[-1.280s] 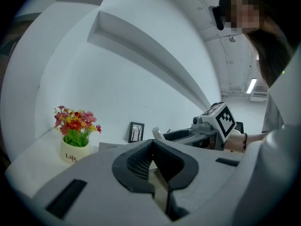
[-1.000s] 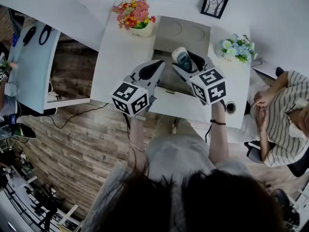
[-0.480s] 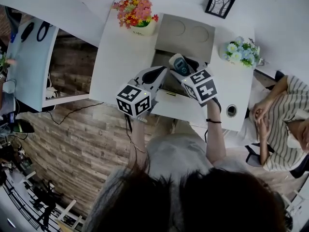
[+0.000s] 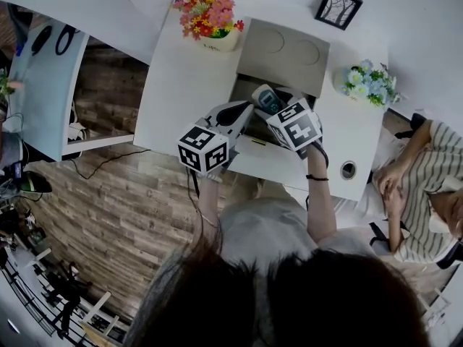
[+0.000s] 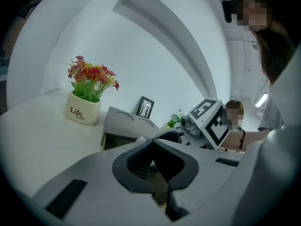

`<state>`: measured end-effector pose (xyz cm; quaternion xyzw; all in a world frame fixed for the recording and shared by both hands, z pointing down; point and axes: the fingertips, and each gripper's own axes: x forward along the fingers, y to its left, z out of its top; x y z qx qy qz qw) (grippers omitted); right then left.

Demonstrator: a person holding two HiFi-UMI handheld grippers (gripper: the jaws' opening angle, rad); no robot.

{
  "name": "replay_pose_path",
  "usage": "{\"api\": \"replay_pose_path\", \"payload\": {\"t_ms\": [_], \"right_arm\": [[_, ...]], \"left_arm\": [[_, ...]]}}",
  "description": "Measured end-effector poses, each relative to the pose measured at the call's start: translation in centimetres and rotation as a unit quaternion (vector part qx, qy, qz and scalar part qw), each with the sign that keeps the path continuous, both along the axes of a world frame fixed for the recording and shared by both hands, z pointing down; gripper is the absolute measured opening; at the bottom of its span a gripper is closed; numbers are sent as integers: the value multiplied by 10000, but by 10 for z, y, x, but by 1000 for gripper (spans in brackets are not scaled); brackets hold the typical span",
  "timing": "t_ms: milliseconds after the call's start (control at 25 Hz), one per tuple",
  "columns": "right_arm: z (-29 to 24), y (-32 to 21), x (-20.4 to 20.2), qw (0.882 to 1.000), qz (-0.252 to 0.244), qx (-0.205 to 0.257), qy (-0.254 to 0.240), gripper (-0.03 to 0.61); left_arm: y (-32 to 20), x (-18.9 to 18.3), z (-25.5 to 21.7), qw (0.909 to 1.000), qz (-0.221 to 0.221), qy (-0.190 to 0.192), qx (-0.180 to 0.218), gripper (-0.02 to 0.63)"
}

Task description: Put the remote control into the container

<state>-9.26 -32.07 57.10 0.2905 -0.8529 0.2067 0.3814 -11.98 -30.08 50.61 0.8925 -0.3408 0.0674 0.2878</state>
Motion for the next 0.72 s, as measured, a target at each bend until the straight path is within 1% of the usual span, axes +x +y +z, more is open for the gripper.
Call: {"api": "replay_pose_path", "payload": {"t_ms": [200,400,560,720], "right_arm": [[14,3,1,9990,-176,-117,392,287],[25,6,-1,9959,-459,-82,770,287],[31,9,-4,9936,-601,-88,948,287],[31,9,-6,9934,-629,-74,953,287]], "left_arm": [[2,2,5,9999,12,-1,-107,3],[4,-1,7,9999,-51,-17,-130,3],[4,-6,5,9999,-135,-21,-105,3],[3,-10,2,9998,-195,-18,-64,3]]}}
